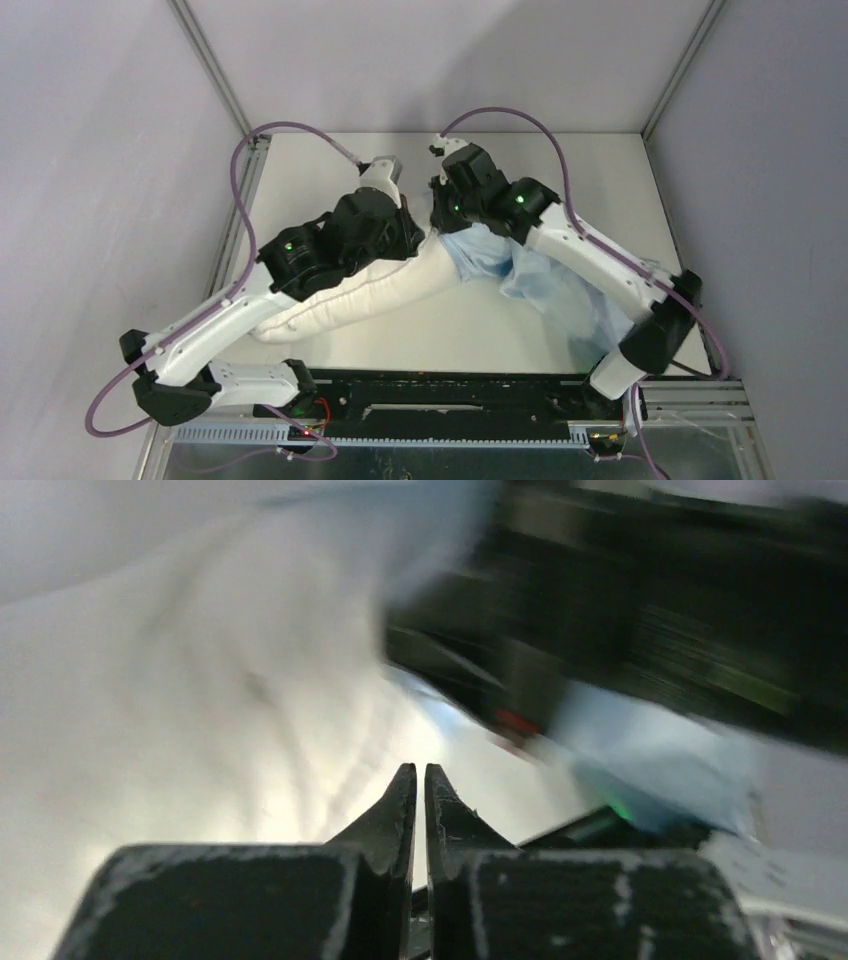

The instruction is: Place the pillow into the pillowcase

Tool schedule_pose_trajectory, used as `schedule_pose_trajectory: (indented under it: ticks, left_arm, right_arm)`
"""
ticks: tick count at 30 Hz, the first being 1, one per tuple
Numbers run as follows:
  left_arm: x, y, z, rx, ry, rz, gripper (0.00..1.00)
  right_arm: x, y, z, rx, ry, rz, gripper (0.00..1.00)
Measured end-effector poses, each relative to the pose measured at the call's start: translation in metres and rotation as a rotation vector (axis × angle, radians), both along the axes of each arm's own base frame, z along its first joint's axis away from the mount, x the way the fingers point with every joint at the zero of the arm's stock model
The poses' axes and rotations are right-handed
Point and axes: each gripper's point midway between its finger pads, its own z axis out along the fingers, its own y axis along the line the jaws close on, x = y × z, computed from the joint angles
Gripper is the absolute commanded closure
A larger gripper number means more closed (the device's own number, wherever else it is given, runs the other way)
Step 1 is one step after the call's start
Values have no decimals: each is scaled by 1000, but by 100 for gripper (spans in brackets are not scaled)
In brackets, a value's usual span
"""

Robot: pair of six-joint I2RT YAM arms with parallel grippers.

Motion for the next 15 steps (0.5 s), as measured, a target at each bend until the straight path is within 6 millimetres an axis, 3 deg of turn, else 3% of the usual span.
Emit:
schedule_pose_trajectory:
  ticks: [3, 5, 7, 10, 13, 15]
  left_arm:
    - [-14, -17, 39, -73, -36, -110, 53]
    - [-16, -19, 58, -86, -61, -145, 33]
    - [-15, -16, 71, -70, -90, -160, 20]
    - [-14, -1, 69, 8, -108, -150, 2]
    - [-10, 20, 52, 128, -108, -115, 0]
    - [-8, 30, 30, 204, -85, -104, 0]
  right_arm:
    - [33, 4, -33, 15, 75, -40, 100]
    - [47, 8, -50, 29, 109, -53, 100]
    - [54, 10, -62, 38, 138, -56, 100]
    - [59, 8, -69, 53, 170, -63, 100]
    - [61, 5, -70, 58, 180, -70, 100]
    - [64, 2, -70, 60, 181, -77, 100]
